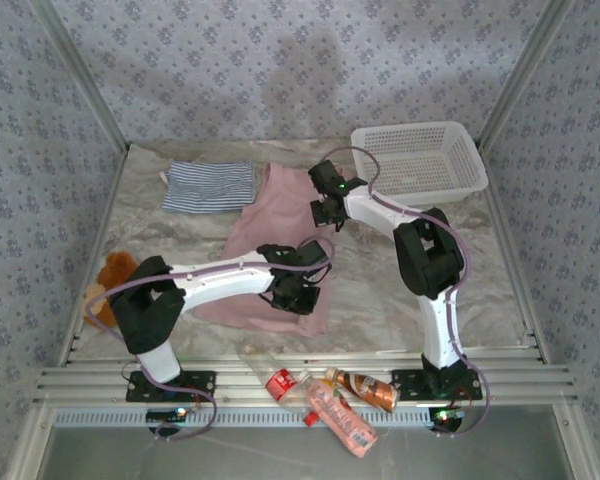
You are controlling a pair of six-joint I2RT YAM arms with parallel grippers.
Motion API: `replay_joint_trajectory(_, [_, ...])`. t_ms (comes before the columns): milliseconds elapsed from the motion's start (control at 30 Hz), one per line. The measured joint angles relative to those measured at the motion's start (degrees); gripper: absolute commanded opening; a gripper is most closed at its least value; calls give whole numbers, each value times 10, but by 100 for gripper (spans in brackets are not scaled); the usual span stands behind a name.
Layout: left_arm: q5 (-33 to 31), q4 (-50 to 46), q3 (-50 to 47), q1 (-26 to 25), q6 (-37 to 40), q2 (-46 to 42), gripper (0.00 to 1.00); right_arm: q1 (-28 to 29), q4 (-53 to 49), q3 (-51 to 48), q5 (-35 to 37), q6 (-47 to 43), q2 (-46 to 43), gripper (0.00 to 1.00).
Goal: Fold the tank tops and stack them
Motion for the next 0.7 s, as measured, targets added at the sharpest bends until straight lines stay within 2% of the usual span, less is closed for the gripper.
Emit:
replay_joint_trajectory(333, [0,12,-46,23,-5,-14,0,20,5,28,-10,2,33,7])
replay_joint_trajectory(700, [-12,10,-61,25,-7,-14,1,39,6,57,-23,2,71,9])
